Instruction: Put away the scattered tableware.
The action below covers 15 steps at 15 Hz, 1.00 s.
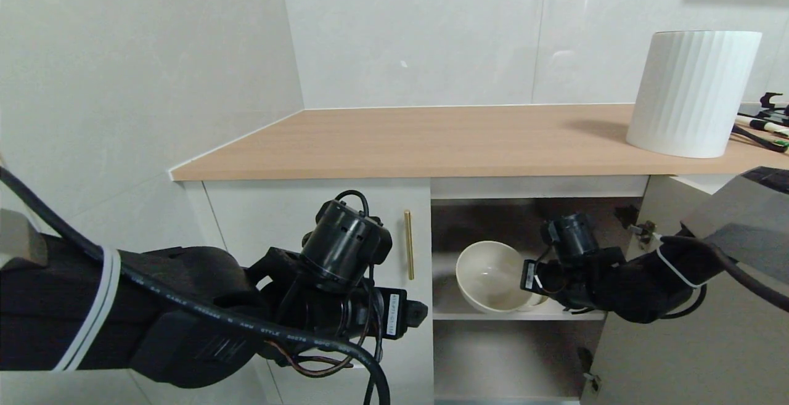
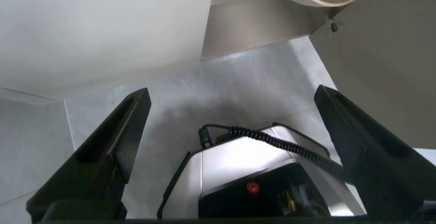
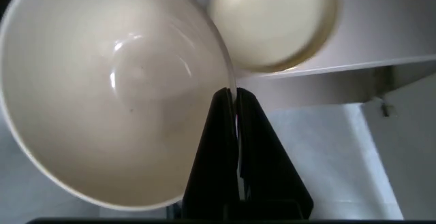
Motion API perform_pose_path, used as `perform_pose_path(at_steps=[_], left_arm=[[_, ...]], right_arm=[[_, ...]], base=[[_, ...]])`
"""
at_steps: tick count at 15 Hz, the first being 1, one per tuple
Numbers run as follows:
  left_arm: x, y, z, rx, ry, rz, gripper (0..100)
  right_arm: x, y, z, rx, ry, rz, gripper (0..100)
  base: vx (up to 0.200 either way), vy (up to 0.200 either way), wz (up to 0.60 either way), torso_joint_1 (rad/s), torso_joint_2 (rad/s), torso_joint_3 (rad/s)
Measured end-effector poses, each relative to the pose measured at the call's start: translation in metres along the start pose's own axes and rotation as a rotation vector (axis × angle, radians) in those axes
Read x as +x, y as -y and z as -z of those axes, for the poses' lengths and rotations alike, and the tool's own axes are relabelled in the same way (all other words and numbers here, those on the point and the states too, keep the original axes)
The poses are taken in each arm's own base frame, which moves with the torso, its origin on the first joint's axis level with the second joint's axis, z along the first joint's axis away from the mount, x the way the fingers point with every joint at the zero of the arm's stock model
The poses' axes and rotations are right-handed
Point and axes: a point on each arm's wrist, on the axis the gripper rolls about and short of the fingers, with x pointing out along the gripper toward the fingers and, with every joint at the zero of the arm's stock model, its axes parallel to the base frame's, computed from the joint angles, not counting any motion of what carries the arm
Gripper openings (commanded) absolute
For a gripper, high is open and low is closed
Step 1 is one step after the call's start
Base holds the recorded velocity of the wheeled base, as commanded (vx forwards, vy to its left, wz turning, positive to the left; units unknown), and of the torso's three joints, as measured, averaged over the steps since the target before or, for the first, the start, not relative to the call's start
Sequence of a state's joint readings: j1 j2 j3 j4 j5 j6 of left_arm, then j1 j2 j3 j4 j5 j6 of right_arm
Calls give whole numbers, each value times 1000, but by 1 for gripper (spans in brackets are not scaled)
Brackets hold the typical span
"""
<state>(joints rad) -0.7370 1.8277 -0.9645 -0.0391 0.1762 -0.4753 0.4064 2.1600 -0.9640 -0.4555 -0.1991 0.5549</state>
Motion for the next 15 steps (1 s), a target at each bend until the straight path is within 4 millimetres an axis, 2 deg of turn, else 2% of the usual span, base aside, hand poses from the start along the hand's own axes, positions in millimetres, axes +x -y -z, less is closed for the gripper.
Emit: perform_pose_path(at_steps=[8,15], left_arm=[[0,0,0,1,-1,0,100],[0,0,0,1,0,1,100]], right_arm=[[43,43,-24,85,43,104,0],[63,57,-21,79,33,154,0]], base=[[0,0,0,0,0,0],[0,0,0,0,0,0]])
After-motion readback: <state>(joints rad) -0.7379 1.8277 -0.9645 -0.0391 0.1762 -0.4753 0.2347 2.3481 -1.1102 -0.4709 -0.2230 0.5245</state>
